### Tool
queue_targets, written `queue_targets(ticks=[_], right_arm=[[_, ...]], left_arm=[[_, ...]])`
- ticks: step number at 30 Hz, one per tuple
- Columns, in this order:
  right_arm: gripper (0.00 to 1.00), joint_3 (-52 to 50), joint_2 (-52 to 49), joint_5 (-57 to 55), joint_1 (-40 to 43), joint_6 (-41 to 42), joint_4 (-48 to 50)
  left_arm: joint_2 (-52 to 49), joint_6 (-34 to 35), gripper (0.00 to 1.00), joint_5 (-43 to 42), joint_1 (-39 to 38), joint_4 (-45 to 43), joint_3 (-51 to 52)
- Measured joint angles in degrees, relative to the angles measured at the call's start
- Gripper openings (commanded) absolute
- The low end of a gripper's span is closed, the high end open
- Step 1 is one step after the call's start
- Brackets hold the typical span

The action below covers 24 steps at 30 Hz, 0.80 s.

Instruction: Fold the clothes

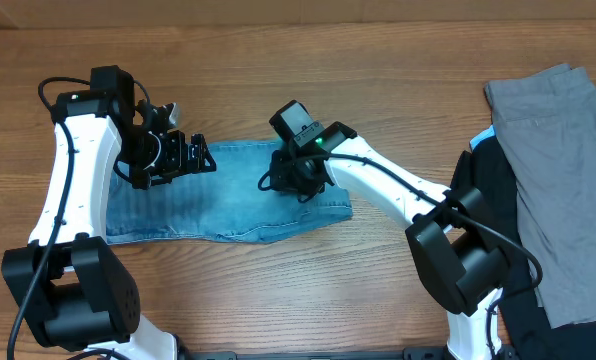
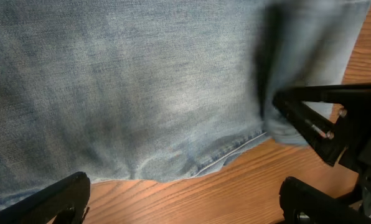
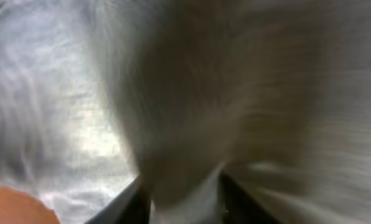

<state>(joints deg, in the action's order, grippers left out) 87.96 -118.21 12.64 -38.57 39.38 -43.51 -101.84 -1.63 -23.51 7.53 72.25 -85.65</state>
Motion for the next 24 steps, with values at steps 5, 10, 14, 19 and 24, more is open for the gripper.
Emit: queue_targets(ticks=[5,10,14,19,24], right_arm=[[0.57,0.0,0.0,1.6,-0.3,0.2,1.8],[0.56,0.3,0.0,2.1,-0.2,-1.5,0.4],[0.56,2.9,0.1,2.3,1.3,-4.3,-6.1],[0.4,5.9,3.8,2.4,6.7,-8.0,-14.5],[0.18,6.4,7.1,2.1,10.8,-10.8,-19.1]], left_arm=[[0.0,0.0,1.0,0.0,0.0,0.0,0.0],[0.0,0.0,1.0,0.0,0.0,0.3,0.0],[0.0,0.0,1.0,0.0,0.0,0.4,0.0],[0.0,0.0,1.0,0.0,0.0,0.4,0.0],[0.0,0.0,1.0,0.0,0.0,0.4,0.0]])
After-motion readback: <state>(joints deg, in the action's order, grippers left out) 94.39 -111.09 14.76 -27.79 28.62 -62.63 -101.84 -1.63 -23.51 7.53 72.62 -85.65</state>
